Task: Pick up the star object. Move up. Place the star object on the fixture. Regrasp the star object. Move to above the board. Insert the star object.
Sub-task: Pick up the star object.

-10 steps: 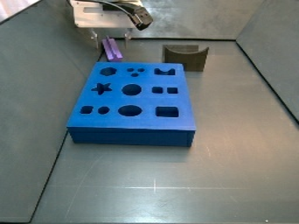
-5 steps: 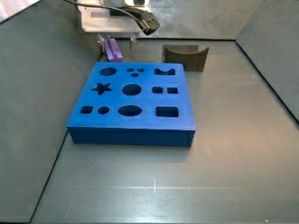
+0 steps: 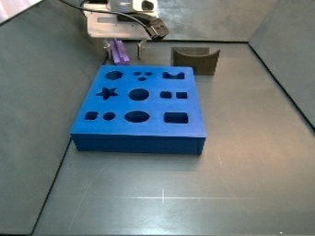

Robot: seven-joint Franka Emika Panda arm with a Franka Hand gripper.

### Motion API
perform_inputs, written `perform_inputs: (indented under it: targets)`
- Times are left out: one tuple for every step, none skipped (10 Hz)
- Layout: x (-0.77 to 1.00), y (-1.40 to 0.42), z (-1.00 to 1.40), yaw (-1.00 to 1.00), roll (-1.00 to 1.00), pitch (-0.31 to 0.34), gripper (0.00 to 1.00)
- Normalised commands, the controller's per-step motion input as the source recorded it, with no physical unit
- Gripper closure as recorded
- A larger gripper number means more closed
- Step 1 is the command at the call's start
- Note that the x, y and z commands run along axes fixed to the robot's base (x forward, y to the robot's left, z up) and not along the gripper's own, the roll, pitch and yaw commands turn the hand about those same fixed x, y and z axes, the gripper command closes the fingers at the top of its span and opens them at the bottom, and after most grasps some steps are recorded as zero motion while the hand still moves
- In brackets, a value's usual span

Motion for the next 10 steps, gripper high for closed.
perform_inputs:
  targets:
    - [0.0, 0.0, 0.0, 0.0, 0.0, 0.0, 0.0]
    - [0.0, 0.0, 0.0, 0.0, 0.0, 0.0, 1.0]
    - [0.0, 0.0, 0.0, 0.0, 0.0, 0.0, 1.0]
    - [0.0, 0.0, 0.0, 0.0, 0.0, 0.0, 1.0]
    - [0.0, 0.0, 0.0, 0.0, 0.0, 0.0, 1.0]
    - [0.0, 0.0, 0.0, 0.0, 0.0, 0.0, 1.0]
    - [0.0, 0.0, 0.0, 0.0, 0.0, 0.0, 1.0]
    - [0.0, 0.0, 0.0, 0.0, 0.0, 0.0, 1.0]
    - [0.0, 0.0, 0.0, 0.0, 0.0, 0.0, 1.0]
    - [0.0, 0.0, 0.0, 0.0, 0.0, 0.0, 1.0]
